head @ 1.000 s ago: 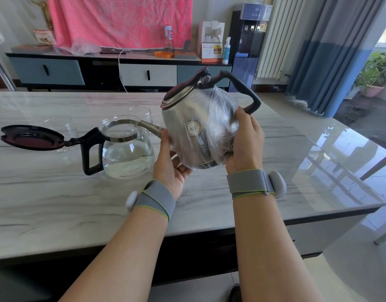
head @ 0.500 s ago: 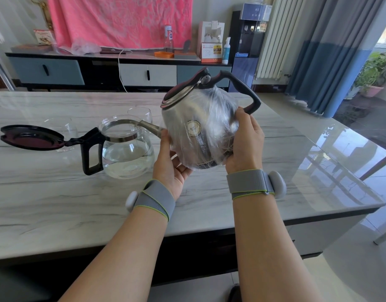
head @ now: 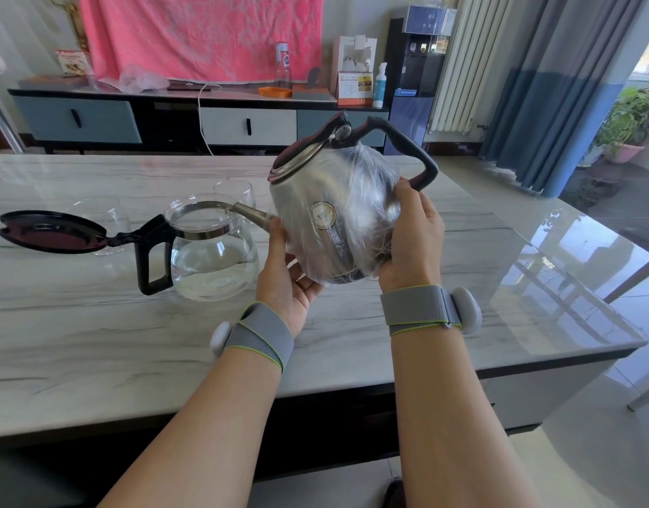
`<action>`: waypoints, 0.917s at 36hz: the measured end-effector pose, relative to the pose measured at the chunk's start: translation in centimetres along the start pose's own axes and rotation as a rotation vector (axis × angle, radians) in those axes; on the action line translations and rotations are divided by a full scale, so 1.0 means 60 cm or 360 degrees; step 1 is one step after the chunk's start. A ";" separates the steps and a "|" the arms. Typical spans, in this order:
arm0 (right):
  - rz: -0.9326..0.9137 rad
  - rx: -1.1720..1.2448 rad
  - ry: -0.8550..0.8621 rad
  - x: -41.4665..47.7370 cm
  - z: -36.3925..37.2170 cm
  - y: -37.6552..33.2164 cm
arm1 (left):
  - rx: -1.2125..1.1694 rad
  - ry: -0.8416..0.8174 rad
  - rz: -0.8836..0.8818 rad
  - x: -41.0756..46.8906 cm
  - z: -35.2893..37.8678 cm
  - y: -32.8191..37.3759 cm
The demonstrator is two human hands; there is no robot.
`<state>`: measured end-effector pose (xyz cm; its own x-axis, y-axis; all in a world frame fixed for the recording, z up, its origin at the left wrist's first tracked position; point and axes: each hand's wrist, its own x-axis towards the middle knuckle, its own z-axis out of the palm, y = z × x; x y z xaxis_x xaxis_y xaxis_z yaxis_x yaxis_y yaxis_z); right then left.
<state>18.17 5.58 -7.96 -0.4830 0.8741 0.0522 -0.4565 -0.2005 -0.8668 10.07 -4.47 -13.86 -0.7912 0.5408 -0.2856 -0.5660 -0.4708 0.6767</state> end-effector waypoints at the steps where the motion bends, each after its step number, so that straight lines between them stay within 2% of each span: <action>1: -0.0002 -0.0001 0.0002 0.000 0.000 0.000 | 0.0005 -0.0001 0.0000 0.000 0.000 0.000; 33: -0.0025 -0.0008 0.0003 0.000 0.000 -0.001 | -0.0018 -0.0017 0.0028 0.003 -0.003 -0.002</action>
<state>18.22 5.60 -7.91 -0.4742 0.8780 0.0649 -0.4602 -0.1844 -0.8684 9.96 -4.43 -14.10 -0.7987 0.5398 -0.2661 -0.5546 -0.4884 0.6738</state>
